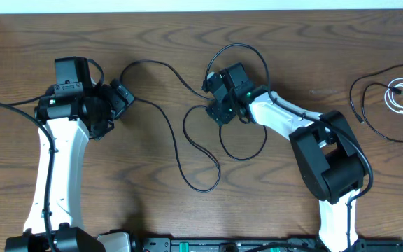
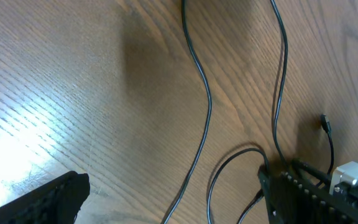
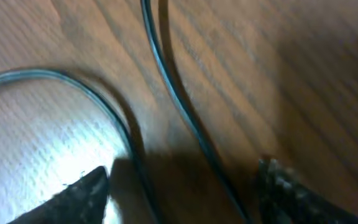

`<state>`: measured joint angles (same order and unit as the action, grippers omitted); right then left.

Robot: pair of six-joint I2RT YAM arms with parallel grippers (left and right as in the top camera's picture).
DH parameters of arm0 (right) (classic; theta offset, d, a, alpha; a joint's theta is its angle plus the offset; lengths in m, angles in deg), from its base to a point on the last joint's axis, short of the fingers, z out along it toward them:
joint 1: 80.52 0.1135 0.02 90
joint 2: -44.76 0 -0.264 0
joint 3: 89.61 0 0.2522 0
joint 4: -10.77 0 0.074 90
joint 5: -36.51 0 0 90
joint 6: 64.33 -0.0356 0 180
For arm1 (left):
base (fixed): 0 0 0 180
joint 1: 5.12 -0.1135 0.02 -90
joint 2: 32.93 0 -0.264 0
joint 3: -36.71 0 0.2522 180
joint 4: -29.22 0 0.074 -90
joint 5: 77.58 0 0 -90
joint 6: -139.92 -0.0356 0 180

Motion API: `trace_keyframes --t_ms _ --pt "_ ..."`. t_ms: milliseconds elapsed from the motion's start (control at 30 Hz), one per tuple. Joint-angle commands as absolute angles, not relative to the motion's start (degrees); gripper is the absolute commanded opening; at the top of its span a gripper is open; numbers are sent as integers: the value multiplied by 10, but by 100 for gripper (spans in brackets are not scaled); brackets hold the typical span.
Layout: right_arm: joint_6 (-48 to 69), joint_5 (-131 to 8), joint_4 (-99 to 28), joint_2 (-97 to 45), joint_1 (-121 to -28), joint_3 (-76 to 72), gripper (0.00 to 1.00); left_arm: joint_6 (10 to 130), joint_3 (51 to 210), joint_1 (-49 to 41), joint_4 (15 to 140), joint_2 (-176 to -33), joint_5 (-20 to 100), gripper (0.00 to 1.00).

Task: Untangle cables

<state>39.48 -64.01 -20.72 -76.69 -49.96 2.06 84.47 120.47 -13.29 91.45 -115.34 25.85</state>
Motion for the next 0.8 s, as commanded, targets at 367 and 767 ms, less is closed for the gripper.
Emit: trace_keyframes --t_ms 367,767 --pt "390 -611 -455 -796 -489 7 23 847 1208 -135 916 -1156 259 98" --pt "390 -637 -485 -790 -467 25 2 847 1208 -135 916 -1156 259 98"
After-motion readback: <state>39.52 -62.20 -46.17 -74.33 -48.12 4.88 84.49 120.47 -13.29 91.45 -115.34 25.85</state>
